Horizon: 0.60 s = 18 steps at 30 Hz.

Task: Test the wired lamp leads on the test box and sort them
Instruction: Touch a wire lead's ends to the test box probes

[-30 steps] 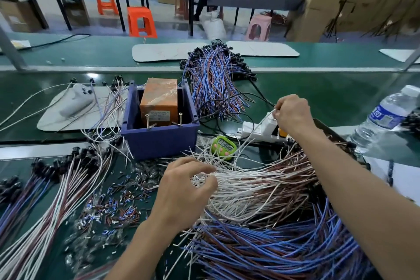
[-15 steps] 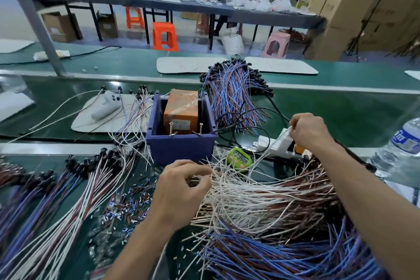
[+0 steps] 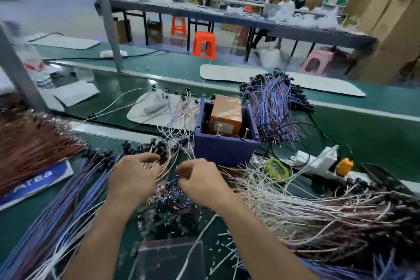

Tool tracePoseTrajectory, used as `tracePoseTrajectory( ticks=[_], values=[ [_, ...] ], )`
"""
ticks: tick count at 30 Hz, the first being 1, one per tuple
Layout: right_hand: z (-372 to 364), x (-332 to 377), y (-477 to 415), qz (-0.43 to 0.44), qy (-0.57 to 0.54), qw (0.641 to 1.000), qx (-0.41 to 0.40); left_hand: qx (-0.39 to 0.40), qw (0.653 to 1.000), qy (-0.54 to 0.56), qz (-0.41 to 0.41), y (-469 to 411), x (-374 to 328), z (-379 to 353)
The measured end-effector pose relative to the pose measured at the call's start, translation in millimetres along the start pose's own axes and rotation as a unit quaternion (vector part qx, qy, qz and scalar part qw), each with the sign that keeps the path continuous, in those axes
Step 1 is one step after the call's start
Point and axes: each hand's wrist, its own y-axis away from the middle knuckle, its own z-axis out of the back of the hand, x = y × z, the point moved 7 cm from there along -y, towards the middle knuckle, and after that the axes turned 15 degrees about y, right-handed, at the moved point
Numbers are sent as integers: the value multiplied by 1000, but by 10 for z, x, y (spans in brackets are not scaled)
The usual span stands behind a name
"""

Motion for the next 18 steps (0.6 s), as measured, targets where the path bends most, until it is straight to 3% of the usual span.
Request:
tracePoseTrajectory(
  ticks=[3, 9, 15, 18],
  values=[
    [-322, 247, -244, 3, 17, 999, 32, 2, 996, -81, 19, -113, 319, 125],
    [-420, 341, -709, -88, 13, 995, -45, 43, 996, -70, 24, -163, 599, 54],
    [-515, 473, -890, -98, -27, 994, -33, -71, 991, -104, 35, -186, 562, 184],
    [-589, 519, -858, -112, -104, 988, -12, -98, 994, -48, 20, -163, 536, 258]
  ],
)
